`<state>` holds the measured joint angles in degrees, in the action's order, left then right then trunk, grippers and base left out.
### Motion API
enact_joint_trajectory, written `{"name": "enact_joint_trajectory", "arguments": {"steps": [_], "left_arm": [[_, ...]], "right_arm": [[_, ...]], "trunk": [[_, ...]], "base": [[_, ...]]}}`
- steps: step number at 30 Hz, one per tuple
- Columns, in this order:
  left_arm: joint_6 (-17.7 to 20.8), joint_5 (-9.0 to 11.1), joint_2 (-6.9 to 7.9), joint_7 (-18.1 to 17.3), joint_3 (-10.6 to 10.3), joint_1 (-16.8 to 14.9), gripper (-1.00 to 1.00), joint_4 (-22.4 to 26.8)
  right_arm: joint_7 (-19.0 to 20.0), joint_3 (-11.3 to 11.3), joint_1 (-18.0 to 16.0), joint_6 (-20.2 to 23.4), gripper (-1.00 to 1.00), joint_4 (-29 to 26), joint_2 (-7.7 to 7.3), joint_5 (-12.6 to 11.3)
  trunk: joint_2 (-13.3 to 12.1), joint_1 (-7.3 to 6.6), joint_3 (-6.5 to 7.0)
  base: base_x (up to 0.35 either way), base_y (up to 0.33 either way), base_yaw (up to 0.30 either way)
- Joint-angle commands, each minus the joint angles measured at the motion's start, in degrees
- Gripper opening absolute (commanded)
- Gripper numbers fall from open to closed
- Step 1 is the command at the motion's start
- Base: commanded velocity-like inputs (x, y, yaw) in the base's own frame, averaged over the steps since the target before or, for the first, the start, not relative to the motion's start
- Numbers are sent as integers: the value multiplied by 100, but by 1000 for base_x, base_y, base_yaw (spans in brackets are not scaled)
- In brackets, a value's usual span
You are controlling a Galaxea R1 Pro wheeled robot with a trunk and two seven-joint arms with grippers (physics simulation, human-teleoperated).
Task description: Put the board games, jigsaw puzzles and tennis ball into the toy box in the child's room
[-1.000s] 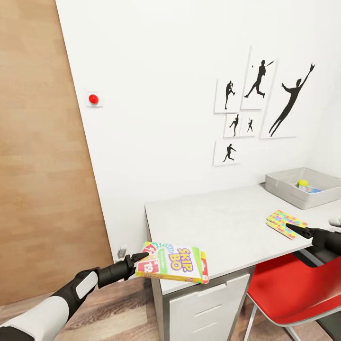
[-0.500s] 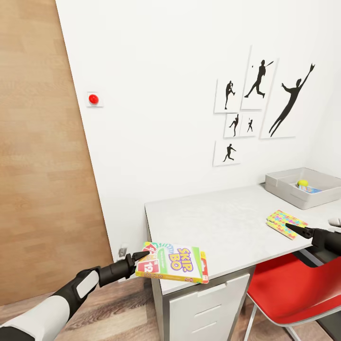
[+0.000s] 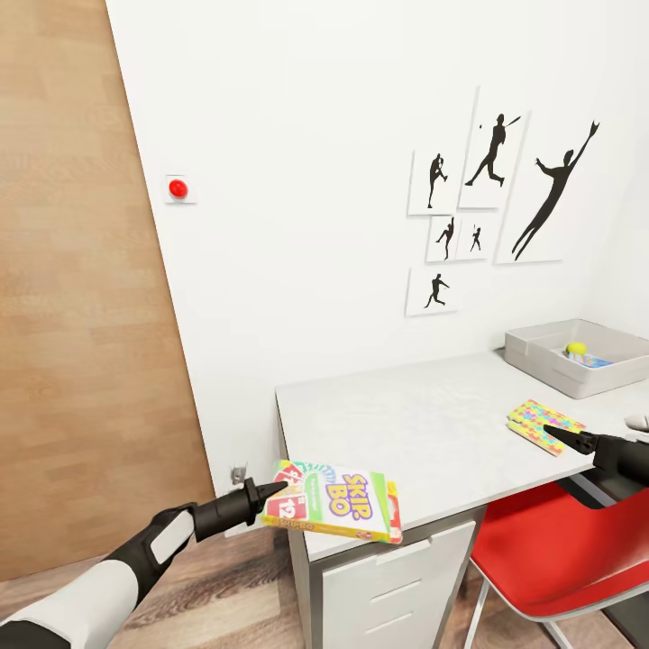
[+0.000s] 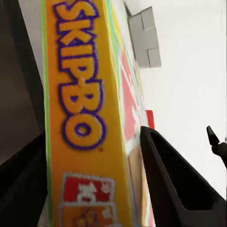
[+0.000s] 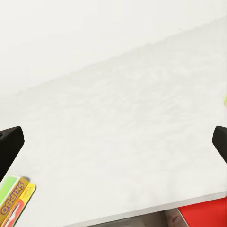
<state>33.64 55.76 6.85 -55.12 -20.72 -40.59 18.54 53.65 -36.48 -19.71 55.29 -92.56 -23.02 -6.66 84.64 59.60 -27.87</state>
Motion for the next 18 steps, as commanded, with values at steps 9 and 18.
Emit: {"name": "enact_joint_trajectory", "arguments": {"steps": [9, 18], "left_arm": [[59, 30, -3, -156, -43, 130, -100, 726], [116, 31, 37, -250, -29, 353, -100, 1200]], "right_arm": [[-1, 0, 9, -74, 100, 0, 0, -28], [1, 0, 21, -75, 100, 1, 0, -21]], "trunk": [[3, 0, -7], [3, 0, -7]], "base": [[0, 0, 0], [0, 0, 0]]}}
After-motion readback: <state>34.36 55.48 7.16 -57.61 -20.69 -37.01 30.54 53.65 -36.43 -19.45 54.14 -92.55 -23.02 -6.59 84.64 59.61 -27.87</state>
